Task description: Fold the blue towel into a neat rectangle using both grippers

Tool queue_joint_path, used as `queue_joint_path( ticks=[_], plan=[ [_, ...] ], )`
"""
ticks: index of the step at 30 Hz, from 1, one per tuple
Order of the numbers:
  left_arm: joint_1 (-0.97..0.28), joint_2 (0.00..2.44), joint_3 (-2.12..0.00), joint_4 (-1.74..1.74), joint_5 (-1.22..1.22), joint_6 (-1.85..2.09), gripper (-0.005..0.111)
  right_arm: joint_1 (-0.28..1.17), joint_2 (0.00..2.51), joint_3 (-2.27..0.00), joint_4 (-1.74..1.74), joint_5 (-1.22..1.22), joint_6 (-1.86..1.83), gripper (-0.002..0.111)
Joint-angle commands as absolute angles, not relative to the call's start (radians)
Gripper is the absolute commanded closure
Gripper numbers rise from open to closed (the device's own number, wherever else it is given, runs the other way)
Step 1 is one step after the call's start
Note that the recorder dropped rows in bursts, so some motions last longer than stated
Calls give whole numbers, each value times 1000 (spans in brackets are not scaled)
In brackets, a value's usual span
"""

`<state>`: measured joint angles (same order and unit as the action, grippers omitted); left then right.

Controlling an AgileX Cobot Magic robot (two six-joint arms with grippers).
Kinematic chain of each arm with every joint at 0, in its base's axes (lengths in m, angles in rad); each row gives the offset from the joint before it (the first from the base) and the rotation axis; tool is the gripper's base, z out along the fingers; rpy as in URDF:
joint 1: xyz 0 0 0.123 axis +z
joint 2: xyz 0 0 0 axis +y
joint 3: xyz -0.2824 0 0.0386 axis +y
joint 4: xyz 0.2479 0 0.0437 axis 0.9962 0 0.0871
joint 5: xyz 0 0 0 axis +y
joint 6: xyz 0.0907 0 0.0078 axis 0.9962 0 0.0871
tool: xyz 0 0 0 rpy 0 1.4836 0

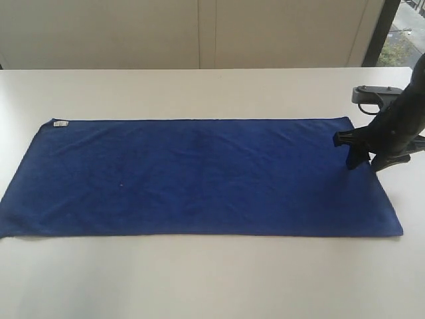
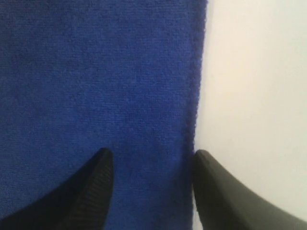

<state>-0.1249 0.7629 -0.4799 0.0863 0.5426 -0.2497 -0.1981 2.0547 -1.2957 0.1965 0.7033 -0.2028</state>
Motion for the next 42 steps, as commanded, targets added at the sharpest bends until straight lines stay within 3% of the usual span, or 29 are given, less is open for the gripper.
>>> queue_joint_path(
  ticks=[1, 13, 24, 33, 42],
  plan=[
    [-122, 755, -485, 84, 547, -255, 107, -198, 2071, -1284, 236, 760, -230, 59],
    [-122, 755, -485, 84, 547, -255, 107, -198, 2086, -1284, 236, 772, -243, 60],
    [-122, 755, -485, 84, 547, -255, 107, -198, 2086, -1284, 227, 751, -243, 89],
    [-122, 755, -485, 84, 545, -255, 107, -200, 2086, -1284, 182, 732, -241, 106],
    [-122, 755, -485, 86, 545, -255, 107, -258, 2074, -1286, -8, 728, -153, 107]
  ],
)
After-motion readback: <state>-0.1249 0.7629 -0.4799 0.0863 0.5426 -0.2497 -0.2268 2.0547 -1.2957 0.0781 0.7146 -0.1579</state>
